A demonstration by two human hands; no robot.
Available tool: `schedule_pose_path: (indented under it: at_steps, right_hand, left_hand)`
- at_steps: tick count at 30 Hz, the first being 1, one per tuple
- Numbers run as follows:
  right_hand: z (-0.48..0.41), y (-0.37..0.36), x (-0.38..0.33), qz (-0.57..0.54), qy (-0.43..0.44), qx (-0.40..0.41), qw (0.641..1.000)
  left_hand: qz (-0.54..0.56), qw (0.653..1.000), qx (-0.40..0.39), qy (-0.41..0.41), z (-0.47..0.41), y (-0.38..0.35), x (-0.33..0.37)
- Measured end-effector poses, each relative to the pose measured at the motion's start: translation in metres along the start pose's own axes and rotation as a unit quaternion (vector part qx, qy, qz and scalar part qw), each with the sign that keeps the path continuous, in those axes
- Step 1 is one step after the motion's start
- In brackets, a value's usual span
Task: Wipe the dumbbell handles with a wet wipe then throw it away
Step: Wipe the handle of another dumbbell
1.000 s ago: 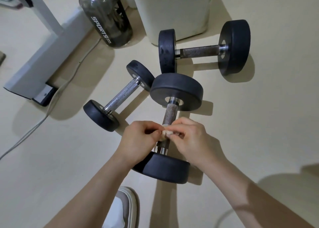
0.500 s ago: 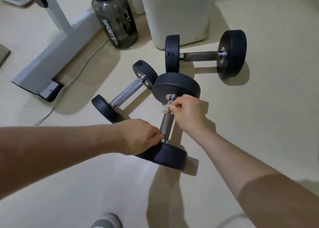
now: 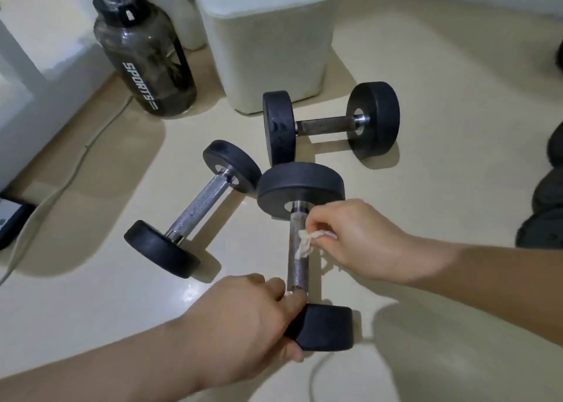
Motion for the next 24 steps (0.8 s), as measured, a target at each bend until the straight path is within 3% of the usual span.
schedule_pose_path:
  at_steps: [3, 6, 11, 16, 20, 24]
  right_hand:
    - [0.007, -0.041, 0.027, -0.041, -0.078, 0.05, 0.995]
    - [0.019, -0.047, 0.051, -0.133, -0.119, 0.174, 0.968]
    - [-0.004, -0.025, 0.069, -0.127, -0.148, 0.307, 0.931]
    - [0.018, -0.054, 0.053, -0.216, -0.122, 0.193, 0.949]
    - [-0.014, -0.03, 0.064, -0.172, -0.144, 0.256, 0.94]
    - [0.012, -0.061, 0.038, -0.199, -0.12, 0.125, 0.964]
  left_hand:
    - [-0.009, 1.0, 0.019, -0.002, -0.012, 0.006, 0.005]
    - [0.048, 0.999, 0.01, 0.024, -0.019, 0.006, 0.0]
    - [0.128, 0.99, 0.005, 0.056, -0.004, -0.011, -0.006]
    - [0.17, 0.983, 0.024, 0.066, 0.01, -0.012, -0.015]
    - [0.207, 0.976, 0.005, 0.067, 0.014, -0.015, -0.022]
    - [0.219, 0.971, 0.018, 0.097, 0.02, -0.015, -0.025]
Point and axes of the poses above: each hand's wrist, its own z-axis away from the middle knuckle, its own y-axis out of the back of the hand, x = y × z, the point moved 10 cm from there along -z, towards the middle knuckle, and after that the axes turned 14 degrees about -z, right-handed, at the moved point
